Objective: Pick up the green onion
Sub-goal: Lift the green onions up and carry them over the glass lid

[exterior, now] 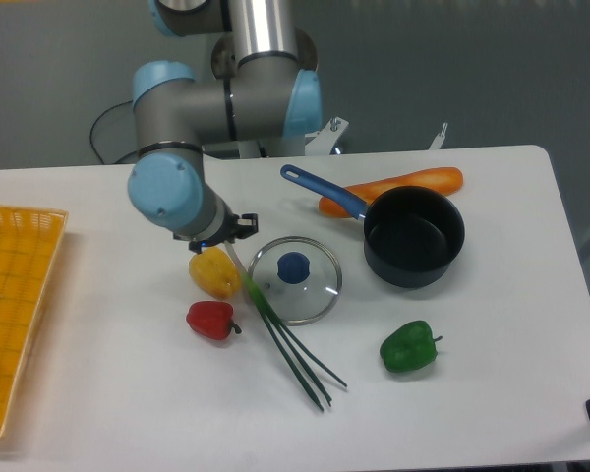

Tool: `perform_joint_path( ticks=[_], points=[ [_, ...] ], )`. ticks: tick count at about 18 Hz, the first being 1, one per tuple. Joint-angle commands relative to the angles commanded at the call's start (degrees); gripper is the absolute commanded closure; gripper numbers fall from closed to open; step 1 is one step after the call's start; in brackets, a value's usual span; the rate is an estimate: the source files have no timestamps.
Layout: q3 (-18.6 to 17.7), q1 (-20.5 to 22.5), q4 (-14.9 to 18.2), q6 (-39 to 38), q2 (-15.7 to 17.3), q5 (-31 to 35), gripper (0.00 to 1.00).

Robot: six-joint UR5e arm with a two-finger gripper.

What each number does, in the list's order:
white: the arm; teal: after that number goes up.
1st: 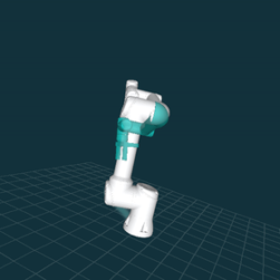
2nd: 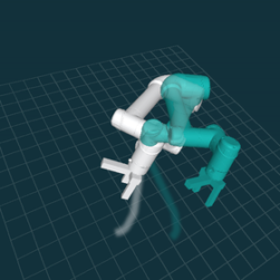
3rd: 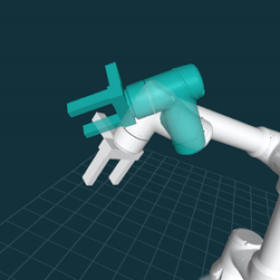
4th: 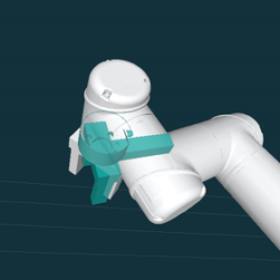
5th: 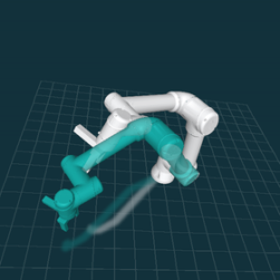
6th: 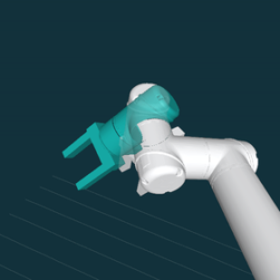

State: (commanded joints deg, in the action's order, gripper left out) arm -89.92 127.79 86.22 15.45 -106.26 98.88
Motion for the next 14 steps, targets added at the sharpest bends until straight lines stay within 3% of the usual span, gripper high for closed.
perform_joint_path(
  ticks=[3, 6, 10, 14],
  points=[
    [1.9, 1.5, -0.3, 5.2, -0.1, -0.2, 1.0],
    [4.2, 3.8, -0.5, 15.0, -0.6, -0.8, 1.0],
    [4.3, 6.5, -3.8, 22.4, -0.5, -2.9, 1.0],
    [4.4, 8.3, -3.9, 28.5, 0.1, -4.0, 1.0]
  ],
)
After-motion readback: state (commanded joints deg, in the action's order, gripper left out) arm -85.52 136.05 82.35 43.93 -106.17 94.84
